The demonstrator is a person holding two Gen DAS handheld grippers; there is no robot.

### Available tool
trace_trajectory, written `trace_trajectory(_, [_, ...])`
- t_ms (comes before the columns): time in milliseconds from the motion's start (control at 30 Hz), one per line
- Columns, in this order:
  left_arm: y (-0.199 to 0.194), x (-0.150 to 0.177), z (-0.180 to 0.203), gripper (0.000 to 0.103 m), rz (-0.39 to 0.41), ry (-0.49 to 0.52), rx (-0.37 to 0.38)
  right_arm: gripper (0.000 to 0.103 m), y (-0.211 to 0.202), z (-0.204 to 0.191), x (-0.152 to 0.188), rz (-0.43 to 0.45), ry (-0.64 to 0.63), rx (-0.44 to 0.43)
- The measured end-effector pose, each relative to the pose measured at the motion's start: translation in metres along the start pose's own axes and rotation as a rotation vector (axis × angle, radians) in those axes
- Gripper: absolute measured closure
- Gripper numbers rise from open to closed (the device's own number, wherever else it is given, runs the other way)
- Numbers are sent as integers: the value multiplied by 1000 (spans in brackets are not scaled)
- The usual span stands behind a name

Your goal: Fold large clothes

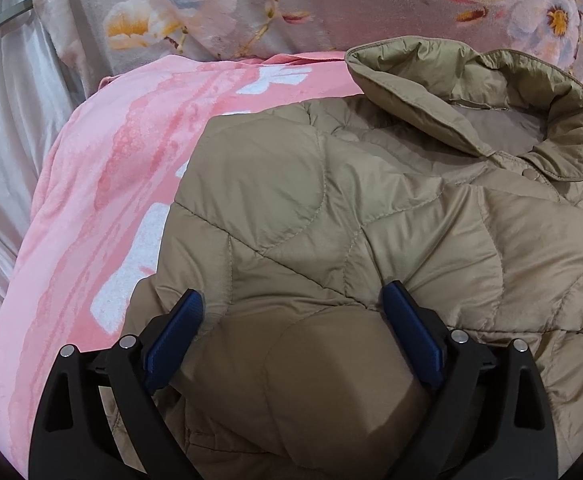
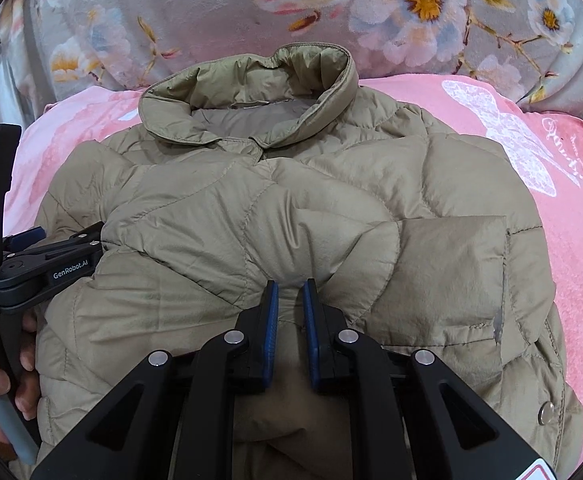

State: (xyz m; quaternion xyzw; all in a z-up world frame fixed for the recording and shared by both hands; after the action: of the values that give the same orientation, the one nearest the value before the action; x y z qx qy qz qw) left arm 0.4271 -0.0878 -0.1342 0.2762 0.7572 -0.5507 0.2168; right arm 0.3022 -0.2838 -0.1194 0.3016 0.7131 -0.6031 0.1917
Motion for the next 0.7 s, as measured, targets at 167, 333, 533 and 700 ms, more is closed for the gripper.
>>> trace_trajectory(167, [0, 0, 0, 13, -1, -1, 1, 92, 0, 0, 0, 2, 12, -14])
trace_trajectory(333, [-2, -4, -9, 13, -23, -33, 100, 84, -7, 9, -3, 24, 84, -108])
trace_trajectory(533, [-33, -59, -37, 13, -44, -213, 447, 51, -38, 17, -54, 138, 133, -179])
trace_trajectory(700, [8, -98, -7, 19, -182, -296, 521, 51, 13, 37, -95, 108, 326, -262])
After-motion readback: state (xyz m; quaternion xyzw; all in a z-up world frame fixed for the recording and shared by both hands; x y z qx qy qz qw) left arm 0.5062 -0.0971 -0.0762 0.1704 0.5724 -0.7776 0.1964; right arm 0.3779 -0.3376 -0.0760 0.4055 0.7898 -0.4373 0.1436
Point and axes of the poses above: each gripper's, at about its wrist camera, not at the fingertips, and y roughly the way its jaws point, z to its right, x to its underside, the point moved 6 cm from there along y, roughly the way its jaws point, and after that the axes turned 7 degrees about -x, right-handed, at the moved point
